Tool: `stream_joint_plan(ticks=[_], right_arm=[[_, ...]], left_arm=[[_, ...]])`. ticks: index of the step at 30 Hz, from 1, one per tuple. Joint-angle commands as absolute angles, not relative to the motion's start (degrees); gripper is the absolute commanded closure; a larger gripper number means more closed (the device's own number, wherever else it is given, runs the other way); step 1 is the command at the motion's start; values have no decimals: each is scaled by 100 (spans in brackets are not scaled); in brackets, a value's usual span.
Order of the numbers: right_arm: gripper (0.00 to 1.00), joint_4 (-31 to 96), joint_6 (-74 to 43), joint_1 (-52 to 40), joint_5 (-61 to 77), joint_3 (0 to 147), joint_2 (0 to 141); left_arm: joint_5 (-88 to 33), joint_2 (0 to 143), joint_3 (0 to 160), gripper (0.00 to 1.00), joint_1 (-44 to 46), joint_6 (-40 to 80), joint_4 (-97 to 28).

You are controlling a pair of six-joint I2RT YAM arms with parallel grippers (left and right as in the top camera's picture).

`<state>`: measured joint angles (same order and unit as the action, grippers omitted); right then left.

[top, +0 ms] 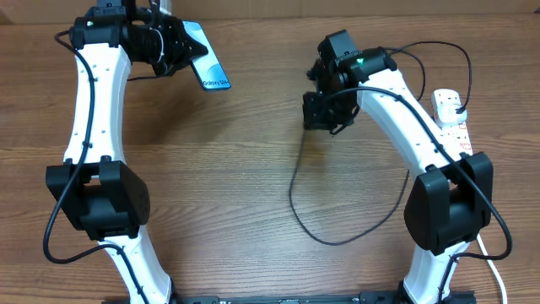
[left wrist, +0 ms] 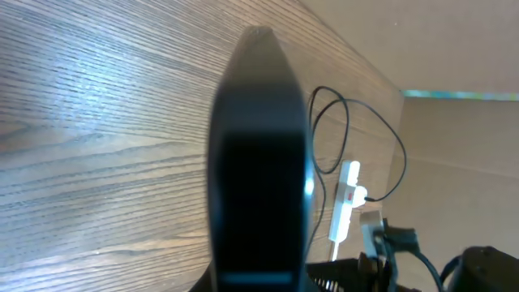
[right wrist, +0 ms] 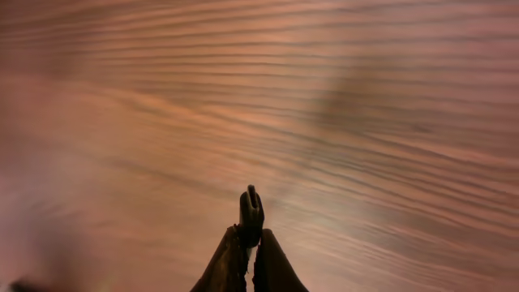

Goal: Plug charger to phone and switch on socket

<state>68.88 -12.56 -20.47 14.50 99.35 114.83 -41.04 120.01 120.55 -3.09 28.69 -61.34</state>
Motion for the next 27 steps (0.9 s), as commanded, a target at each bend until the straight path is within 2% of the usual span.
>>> stream_joint_plan(ticks=[1,9,16,21,27], right_arm=[[96,6849,-1669,-2067,180,9419,11487],[96,5819,-1953,-2067,1,8051,11487],[96,5190,-1977,-2056,-141,7769,11489],[71,5057,-2108,-2056,-158,7756,11489],[69,5148,-2097,-2051,464,7765,11487]], left_arm=[[-4110,11828,12108,96,-298,2652,-6123],[-4099,11830,12108,96,-298,2523,-6152],[-4086,11830,12108,96,-296,2526,-6152],[-4086,11830,12108,96,-296,2526,-6149],[-3981,11830,12108,95,-287,2526,-6149]])
